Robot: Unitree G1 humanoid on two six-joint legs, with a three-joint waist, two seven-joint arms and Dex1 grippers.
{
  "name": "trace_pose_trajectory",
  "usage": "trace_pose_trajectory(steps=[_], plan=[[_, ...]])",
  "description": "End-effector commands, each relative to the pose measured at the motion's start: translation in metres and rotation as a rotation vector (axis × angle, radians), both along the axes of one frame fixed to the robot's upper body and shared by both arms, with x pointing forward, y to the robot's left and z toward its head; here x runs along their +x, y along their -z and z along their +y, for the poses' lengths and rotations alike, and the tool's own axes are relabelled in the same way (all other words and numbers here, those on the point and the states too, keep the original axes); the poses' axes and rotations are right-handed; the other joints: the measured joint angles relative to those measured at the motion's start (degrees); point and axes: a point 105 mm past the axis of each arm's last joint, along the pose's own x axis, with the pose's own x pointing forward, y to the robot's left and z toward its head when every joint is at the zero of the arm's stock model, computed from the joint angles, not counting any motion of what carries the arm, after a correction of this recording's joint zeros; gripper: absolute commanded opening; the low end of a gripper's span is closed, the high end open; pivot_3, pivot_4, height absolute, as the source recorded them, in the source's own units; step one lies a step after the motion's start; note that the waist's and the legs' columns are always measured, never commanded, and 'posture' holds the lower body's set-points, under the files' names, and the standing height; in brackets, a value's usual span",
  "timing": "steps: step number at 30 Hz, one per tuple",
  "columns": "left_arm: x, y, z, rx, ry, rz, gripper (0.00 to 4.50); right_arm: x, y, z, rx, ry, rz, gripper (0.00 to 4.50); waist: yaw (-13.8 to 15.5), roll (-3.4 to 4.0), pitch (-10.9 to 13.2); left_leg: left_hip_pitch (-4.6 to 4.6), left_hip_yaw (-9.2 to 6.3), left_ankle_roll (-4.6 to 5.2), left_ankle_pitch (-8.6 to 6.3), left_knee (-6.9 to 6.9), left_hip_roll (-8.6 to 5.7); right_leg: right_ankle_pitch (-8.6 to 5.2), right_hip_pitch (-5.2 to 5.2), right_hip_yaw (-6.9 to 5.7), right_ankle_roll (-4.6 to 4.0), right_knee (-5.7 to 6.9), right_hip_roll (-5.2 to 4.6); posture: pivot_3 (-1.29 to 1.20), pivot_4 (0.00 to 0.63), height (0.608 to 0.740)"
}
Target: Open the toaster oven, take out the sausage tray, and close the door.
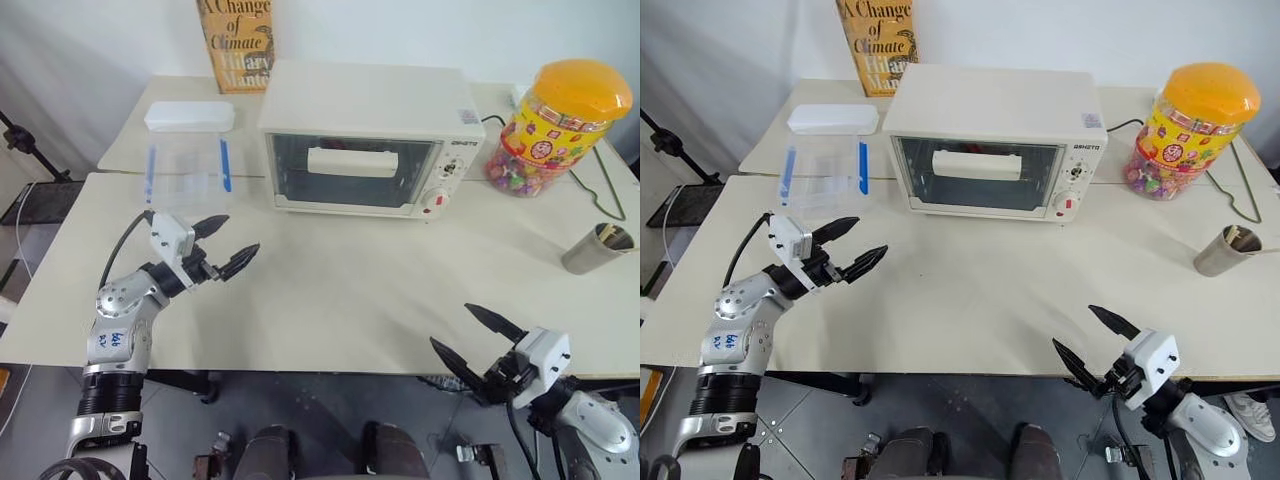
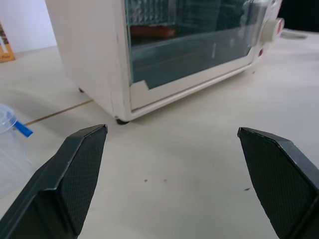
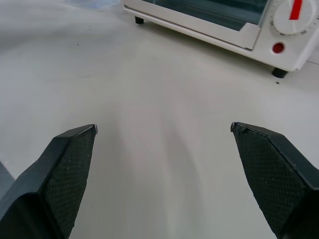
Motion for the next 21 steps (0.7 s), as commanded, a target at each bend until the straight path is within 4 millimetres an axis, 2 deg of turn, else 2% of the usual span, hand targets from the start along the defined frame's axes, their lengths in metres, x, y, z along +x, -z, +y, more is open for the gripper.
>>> trace_pose_trajectory(steps=[1,3,6,9,14,21], plan=[[-0.004,-0.016,0.005,0.009,-0.006,-0.052,4.46,0.005,-0.009,0.005,0.040,-0.019,-0.023,4.50,0.0,0.00,0.0,-0.01,0.00,0.00,0.00,0.00,0.00,0.00,0.00,0.00,0.00,-0.01,0.01,0.00,0.150,0.740],[-0.005,-0.022,0.007,-0.047,0.007,-0.034,4.46,0.012,-0.017,0.012,0.075,-0.049,-0.027,4.50,-0.1,0.00,0.0,0.00,0.00,0.00,0.00,0.00,0.00,0.00,0.00,0.00,0.00,-0.01,0.01,0.00,0.150,0.740],[-0.019,-0.029,0.011,-0.137,0.116,0.021,4.46,0.027,-0.037,0.021,0.148,-0.067,-0.054,4.50,-0.4,0.00,0.0,0.00,-0.03,0.00,0.00,0.07,0.12,0.00,-0.01,0.02,0.00,0.06,0.01,0.00,0.150,0.740],[-0.026,-0.040,0.024,-0.224,0.143,0.038,4.46,0.045,-0.055,0.030,0.178,-0.103,-0.060,4.50,-0.7,0.00,0.0,-0.04,-0.06,-0.01,0.00,0.06,0.16,0.00,-0.06,0.00,0.00,0.07,0.03,0.00,0.150,0.740],[-0.053,-0.051,0.036,-0.202,0.225,0.046,4.46,0.097,-0.100,0.055,0.240,-0.158,-0.076,4.50,-2.1,-0.01,0.0,-0.08,0.00,-0.01,0.00,0.17,0.15,0.00,-0.15,0.08,-0.01,0.13,0.03,0.00,0.150,0.740],[-0.065,-0.049,0.040,-0.202,0.220,0.084,4.46,0.130,-0.126,0.085,0.221,-0.234,-0.073,4.50,-1.5,-0.03,0.0,-0.29,-0.12,0.00,-0.06,0.04,0.04,-0.01,-0.31,0.03,-0.03,0.14,0.01,0.00,0.150,0.740]])
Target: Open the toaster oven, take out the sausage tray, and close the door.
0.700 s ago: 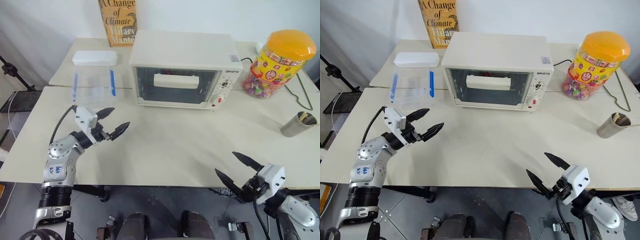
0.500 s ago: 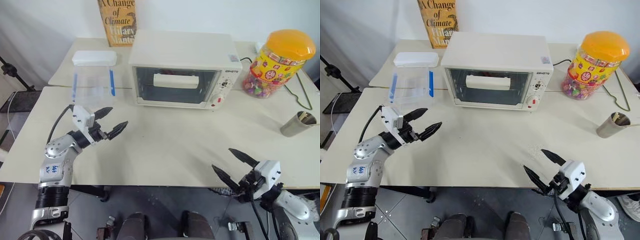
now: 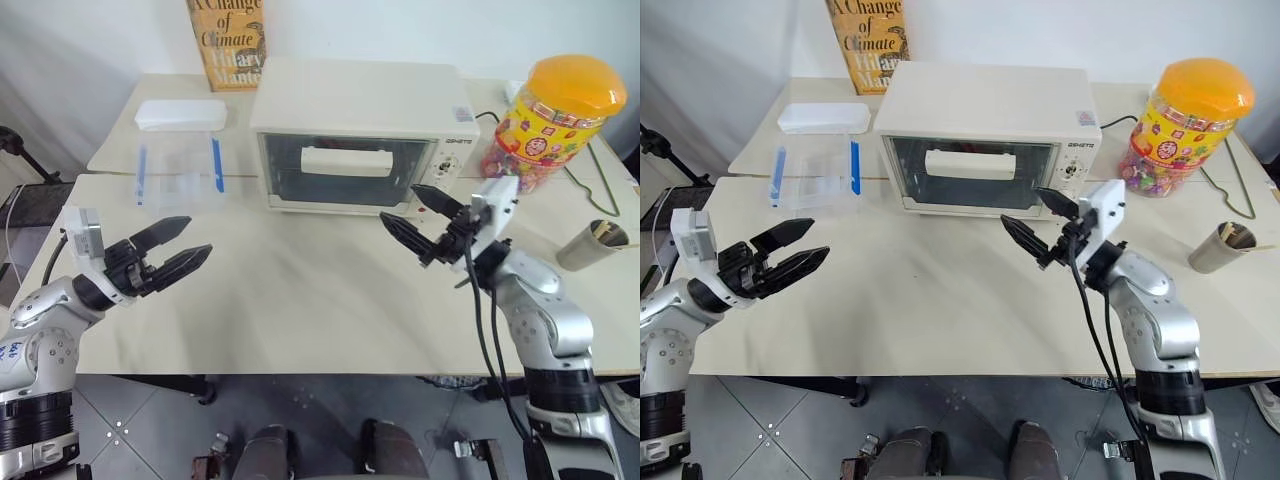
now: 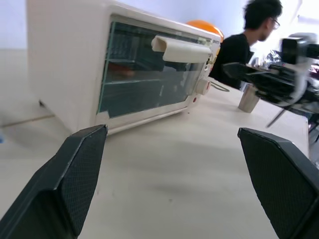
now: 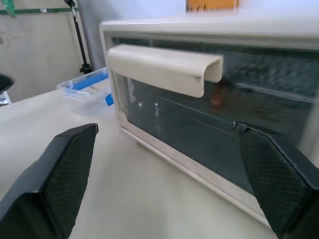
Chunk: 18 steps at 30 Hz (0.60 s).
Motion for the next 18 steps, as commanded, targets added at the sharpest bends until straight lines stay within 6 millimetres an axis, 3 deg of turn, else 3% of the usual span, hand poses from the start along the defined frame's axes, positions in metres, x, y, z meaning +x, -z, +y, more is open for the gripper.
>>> trace_pose_trajectory(steps=[1,9,15,18], plan=[[-0.007,-0.012,-0.001,0.009,0.006,-0.053,4.46,0.006,-0.014,0.014,-0.018,-0.052,-0.042,4.50,-0.1,-0.01,0.0,-0.01,0.08,0.01,-0.01,0.02,-0.07,0.00,0.00,0.01,0.00,-0.04,-0.02,0.00,0.150,0.740],[-0.010,-0.007,-0.006,-0.006,0.005,-0.062,4.46,0.012,-0.032,0.030,0.017,-0.097,-0.117,4.50,-0.4,-0.01,0.0,0.02,0.42,0.00,-0.01,0.06,0.01,0.00,-0.08,0.08,0.01,-0.02,0.06,0.00,0.150,0.740],[-0.013,-0.005,-0.009,-0.040,0.021,-0.042,4.46,-0.013,-0.030,0.049,-0.066,-0.261,-0.233,4.50,-0.9,-0.01,0.0,-0.04,0.54,0.00,-0.01,-0.07,0.04,0.00,-0.44,0.17,0.01,0.15,0.06,0.00,0.150,0.740],[-0.010,-0.009,-0.003,-0.069,-0.002,-0.039,4.46,-0.029,-0.017,0.051,-0.198,-0.339,-0.331,4.50,-1.5,-0.01,0.0,-0.05,0.58,0.00,-0.01,-0.12,0.04,0.00,-0.48,0.18,0.01,0.14,0.06,0.00,0.150,0.740]])
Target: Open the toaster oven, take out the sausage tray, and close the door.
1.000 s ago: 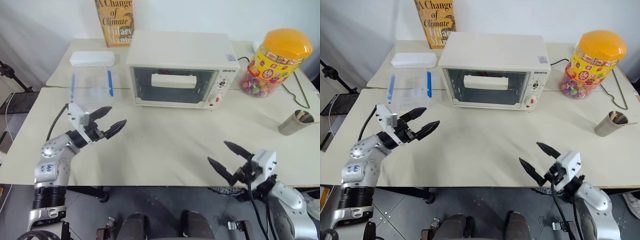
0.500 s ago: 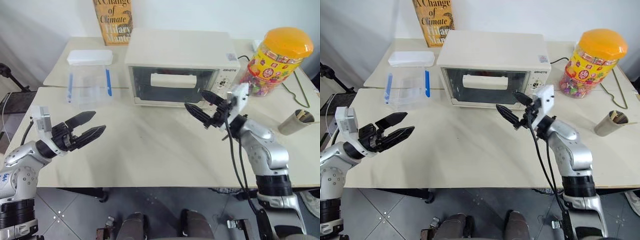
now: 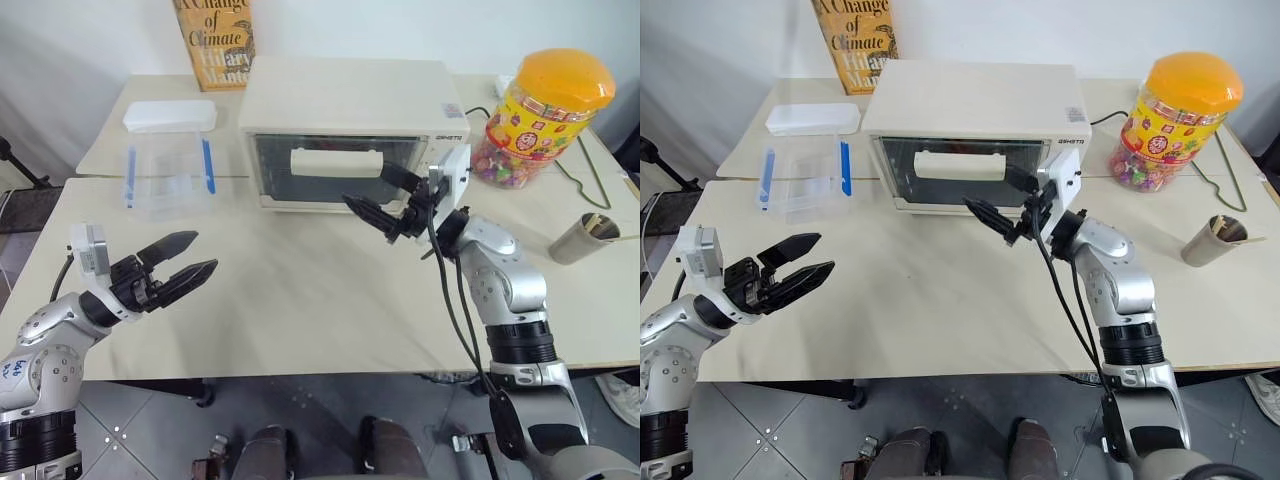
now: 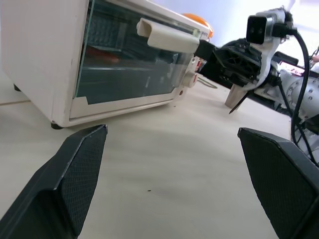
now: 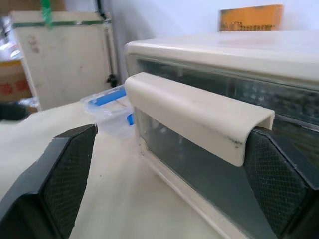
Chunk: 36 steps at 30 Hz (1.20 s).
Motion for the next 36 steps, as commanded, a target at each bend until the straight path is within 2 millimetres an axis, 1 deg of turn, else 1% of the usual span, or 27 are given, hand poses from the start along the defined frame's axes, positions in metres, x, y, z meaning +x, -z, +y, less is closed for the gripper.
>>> trace_pose_trajectory(steps=[1,2,4,7,9,11,15,18,20,23,26,27,30,32,36], plan=[[0.001,-0.016,0.008,-0.031,-0.022,-0.040,4.46,-0.027,0.001,0.011,-0.154,-0.133,-0.193,4.50,-0.3,0.00,0.0,0.00,0.01,0.00,0.00,-0.01,0.00,0.00,-0.01,-0.01,0.00,0.00,0.00,0.00,0.150,0.740],[0.004,-0.018,0.010,-0.037,-0.022,-0.029,4.46,-0.027,0.009,0.008,-0.207,-0.132,-0.210,4.50,-0.4,0.00,0.0,0.00,0.04,0.00,0.00,-0.02,0.01,0.00,-0.03,-0.01,0.00,0.00,0.00,0.00,0.150,0.740],[0.008,-0.019,0.011,-0.042,-0.019,-0.015,4.46,-0.027,0.018,0.005,-0.256,-0.133,-0.231,4.50,-0.5,-0.01,0.0,0.02,0.09,0.00,0.00,-0.01,0.03,0.00,-0.04,-0.01,0.00,0.01,0.02,0.00,0.150,0.740],[0.020,-0.033,0.011,-0.098,-0.017,-0.042,3.86,-0.022,0.020,0.000,-0.257,-0.107,-0.239,4.50,-0.4,-0.02,0.0,0.04,0.11,-0.01,0.00,-0.01,0.07,0.00,-0.04,0.00,0.00,0.01,0.04,0.00,0.150,0.740],[0.039,-0.045,0.007,-0.120,-0.025,-0.079,3.28,-0.018,0.019,-0.004,-0.255,-0.081,-0.253,4.50,-0.3,-0.04,0.0,0.03,0.08,-0.01,0.00,0.02,0.07,0.00,-0.03,-0.02,0.00,0.01,0.05,0.00,0.150,0.740],[0.058,-0.055,-0.006,-0.106,-0.012,-0.113,2.72,-0.015,0.019,-0.005,-0.251,-0.071,-0.265,4.50,0.0,-0.09,0.0,-0.03,0.08,-0.01,0.00,0.16,0.05,0.00,-0.01,-0.05,-0.01,0.02,0.04,0.00,0.150,0.740],[0.085,-0.059,-0.024,-0.065,0.013,-0.128,1.51,-0.015,0.021,-0.003,-0.262,-0.073,-0.283,4.50,-0.2,-0.10,0.0,-0.11,0.12,-0.02,-0.02,0.36,-0.01,0.01,0.04,-0.08,0.00,0.08,0.02,0.00,0.150,0.740],[0.099,-0.058,-0.035,-0.022,0.026,-0.140,0.53,-0.015,0.024,-0.003,-0.276,-0.074,-0.294,4.50,-0.5,-0.10,0.0,-0.11,0.24,-0.02,-0.02,0.25,0.03,0.01,-0.03,-0.14,0.00,0.07,0.08,0.00,0.150,0.740],[0.107,-0.055,-0.041,0.003,0.028,-0.146,0.02,-0.015,0.024,-0.003,-0.274,-0.069,-0.299,4.50,-0.6,-0.12,0.0,-0.12,0.37,-0.02,-0.02,0.23,0.09,0.01,-0.06,-0.15,0.00,0.06,0.16,0.00,0.150,0.740],[0.115,-0.052,-0.051,0.016,0.040,-0.149,0.02,-0.017,0.026,-0.004,-0.279,-0.062,-0.302,4.50,-0.4,-0.13,0.1,-0.12,0.46,-0.02,-0.02,0.26,0.10,0.01,-0.04,-0.15,0.00,0.06,0.17,0.00,0.150,0.740],[0.118,-0.049,-0.056,0.025,0.061,-0.143,0.02,-0.017,0.028,-0.005,-0.284,-0.055,-0.301,4.50,-0.3,-0.14,0.1,-0.17,0.46,-0.02,-0.02,0.32,0.10,0.01,-0.04,-0.15,0.00,0.06,0.16,0.00,0.150,0.740],[0.116,-0.045,-0.060,0.041,0.094,-0.135,0.02,-0.018,0.031,-0.009,-0.289,-0.041,-0.294,4.50,-0.3,-0.15,0.1,-0.17,0.46,-0.02,-0.02,0.33,0.10,0.01,-0.04,-0.15,0.00,0.06,0.16,0.00,0.150,0.740],[0.110,-0.031,-0.068,0.094,0.165,-0.117,0.02,-0.026,0.047,-0.033,-0.315,0.055,-0.241,4.50,0.3,-0.16,0.1,-0.19,0.33,-0.02,-0.02,0.35,0.07,0.01,0.00,-0.16,0.00,0.11,0.15,0.00,0.150,0.740],[0.106,-0.023,-0.071,0.120,0.195,-0.111,0.02,-0.040,0.062,-0.055,-0.329,0.126,-0.186,4.50,1.3,-0.16,0.1,-0.31,0.29,0.03,-0.05,0.45,0.05,0.01,-0.02,-0.16,0.00,0.10,0.14,0.00,0.150,0.740],[0.096,0.001,-0.075,0.194,0.241,-0.090,0.02,-0.068,0.080,-0.093,-0.368,0.256,-0.096,4.50,1.4,-0.18,0.1,-0.46,0.33,0.11,-0.16,0.72,0.05,0.01,-0.03,-0.16,0.02,0.00,0.12,0.00,0.150,0.740]])
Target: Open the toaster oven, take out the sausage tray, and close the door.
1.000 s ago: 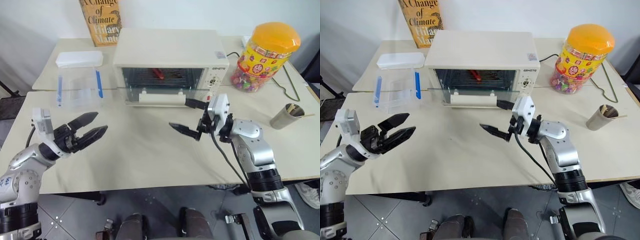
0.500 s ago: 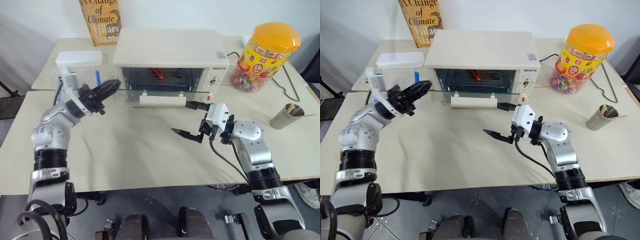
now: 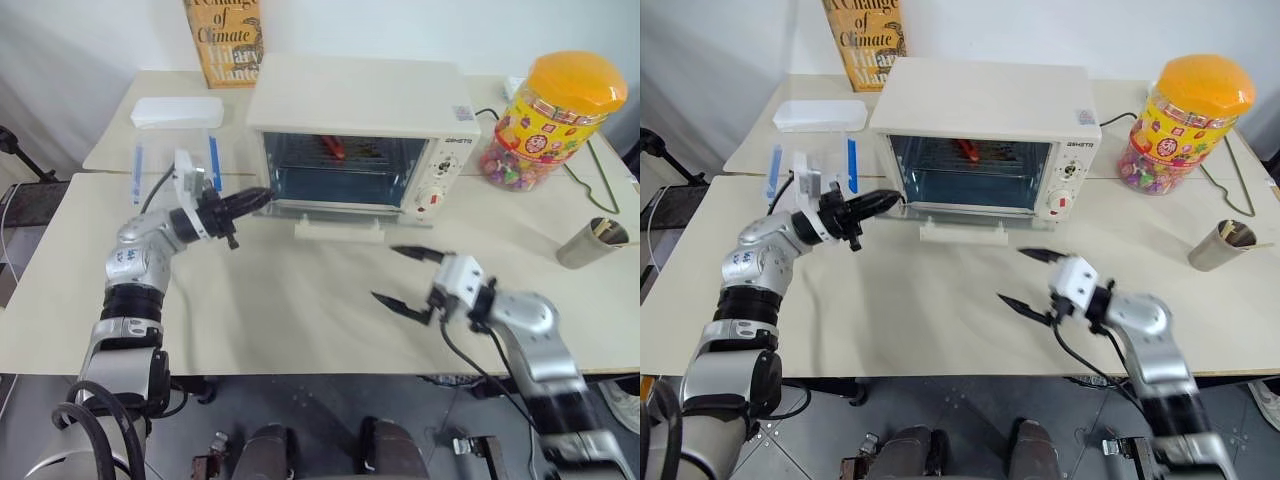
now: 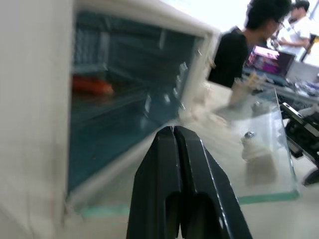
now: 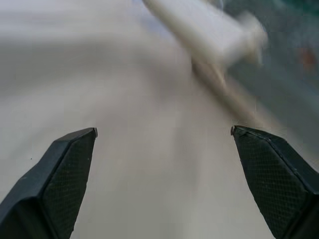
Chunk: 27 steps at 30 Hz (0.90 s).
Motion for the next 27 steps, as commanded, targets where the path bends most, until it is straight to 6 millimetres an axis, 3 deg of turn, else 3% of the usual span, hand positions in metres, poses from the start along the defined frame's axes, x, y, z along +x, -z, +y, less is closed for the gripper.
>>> trace_pose_trajectory(steps=[1,5,9,14,19,22,27], plan=[[-0.010,0.011,-0.008,0.076,0.046,-0.037,0.02,-0.017,-0.018,-0.027,0.000,0.112,-0.063,4.50,-0.1,-0.01,0.0,-0.02,0.00,0.01,0.00,0.08,0.01,0.01,0.01,0.01,0.01,0.02,0.01,0.00,0.150,0.740],[-0.015,0.029,-0.009,0.099,0.027,-0.029,0.02,-0.024,-0.028,-0.042,-0.021,0.203,-0.094,4.50,-0.4,-0.03,0.0,0.09,0.04,-0.01,0.01,0.18,0.09,0.05,0.01,0.16,-0.03,0.17,0.04,0.00,0.150,0.740],[-0.019,0.038,-0.008,0.086,0.002,-0.022,0.02,-0.017,-0.043,-0.039,-0.054,0.234,-0.163,4.50,-0.2,-0.03,0.0,0.23,-0.07,-0.01,0.01,0.15,0.12,0.05,0.01,0.30,-0.04,0.26,0.05,0.00,0.150,0.740],[-0.025,0.047,-0.004,0.110,-0.035,-0.043,0.02,0.019,-0.071,-0.001,-0.034,0.274,-0.254,4.50,-0.4,-0.03,0.0,0.23,-0.18,0.01,-0.02,0.16,0.14,0.05,-0.01,0.33,-0.04,0.25,0.05,0.00,0.150,0.740],[-0.037,0.042,0.007,0.057,-0.073,-0.100,0.02,0.071,-0.086,0.066,-0.167,0.244,-0.424,4.50,-1.0,-0.01,0.0,0.25,-0.18,0.00,-0.01,0.15,0.13,0.04,-0.11,0.38,-0.07,0.38,0.05,0.00,0.150,0.740],[-0.045,0.028,0.013,0.001,-0.121,-0.137,0.93,0.091,-0.089,0.081,-0.223,0.265,-0.494,4.50,-0.9,-0.02,0.0,0.13,-0.23,-0.01,-0.03,0.13,0.09,0.04,-0.13,0.21,-0.07,0.42,-0.01,0.00,0.150,0.740],[-0.073,0.012,0.040,0.005,-0.228,-0.152,2.48,0.133,-0.090,0.101,-0.428,0.395,-0.648,4.50,-2.1,-0.02,0.0,0.09,-0.45,-0.01,-0.09,0.11,0.04,0.04,-0.17,0.08,-0.07,0.56,-0.15,0.00,0.150,0.740]])
